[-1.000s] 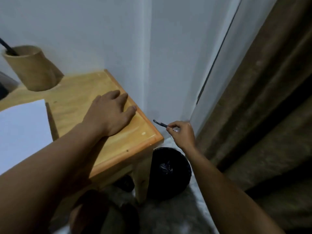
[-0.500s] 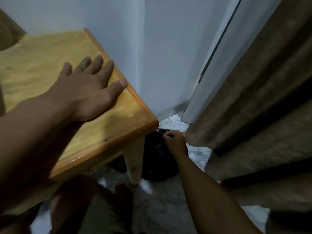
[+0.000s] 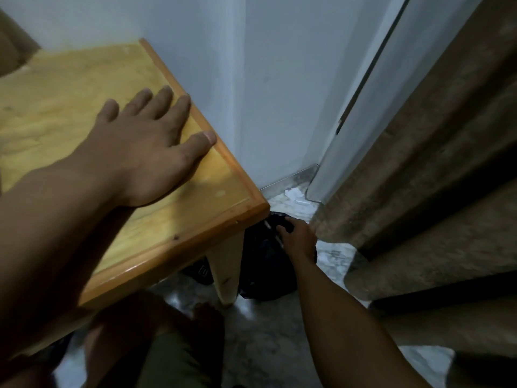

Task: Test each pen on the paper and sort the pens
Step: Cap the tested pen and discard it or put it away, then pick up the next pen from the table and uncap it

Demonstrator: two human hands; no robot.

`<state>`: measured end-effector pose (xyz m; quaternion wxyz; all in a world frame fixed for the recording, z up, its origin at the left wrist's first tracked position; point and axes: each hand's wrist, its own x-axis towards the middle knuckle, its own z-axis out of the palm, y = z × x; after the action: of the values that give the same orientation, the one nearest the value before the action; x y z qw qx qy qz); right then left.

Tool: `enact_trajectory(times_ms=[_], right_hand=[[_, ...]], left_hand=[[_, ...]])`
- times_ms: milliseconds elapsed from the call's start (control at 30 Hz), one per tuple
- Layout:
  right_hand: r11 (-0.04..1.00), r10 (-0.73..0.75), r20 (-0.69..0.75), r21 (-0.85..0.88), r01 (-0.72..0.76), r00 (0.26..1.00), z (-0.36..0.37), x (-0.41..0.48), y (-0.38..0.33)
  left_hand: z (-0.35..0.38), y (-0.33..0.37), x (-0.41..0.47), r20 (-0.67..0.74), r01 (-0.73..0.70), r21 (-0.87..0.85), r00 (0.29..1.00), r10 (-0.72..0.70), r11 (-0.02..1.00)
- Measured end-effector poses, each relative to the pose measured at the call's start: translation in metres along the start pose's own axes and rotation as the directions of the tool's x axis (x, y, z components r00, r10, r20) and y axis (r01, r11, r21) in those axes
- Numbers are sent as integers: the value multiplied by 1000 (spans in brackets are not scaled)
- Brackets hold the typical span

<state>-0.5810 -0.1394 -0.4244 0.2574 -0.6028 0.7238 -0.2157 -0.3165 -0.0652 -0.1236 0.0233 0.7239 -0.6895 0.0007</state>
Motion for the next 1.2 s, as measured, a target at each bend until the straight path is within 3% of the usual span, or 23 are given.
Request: enact_trajectory(times_ms=[200,400,667,767,933,1200], right_hand=[[999,-21,7,33,20,1000,-26,-6,-15],[994,-105,128,-13,107,986,-72,-12,-44],[952,-259,133,-133,276,957,-161,-10,-137],[909,-357,144,-176,379,923,-193,-17,-192],[823,-504,187,-191,535,843,-218,-50,-292],[650,-688,287,-162,742,666,-198,-134,-421]], left_hand=[[-6,6,-3,9,20,-31,1000,-19,999],[-12,9,-7,20,32,-65,999,-31,997],[-27,2,1,63,25,-122,998,-17,992],[-60,-8,-4,-1,63,-201,998,-65,978],[-117,-48,-31,-100,134,-112,984,-146,985],[-163,-125,-108,-182,287,-106,936,-302,952]])
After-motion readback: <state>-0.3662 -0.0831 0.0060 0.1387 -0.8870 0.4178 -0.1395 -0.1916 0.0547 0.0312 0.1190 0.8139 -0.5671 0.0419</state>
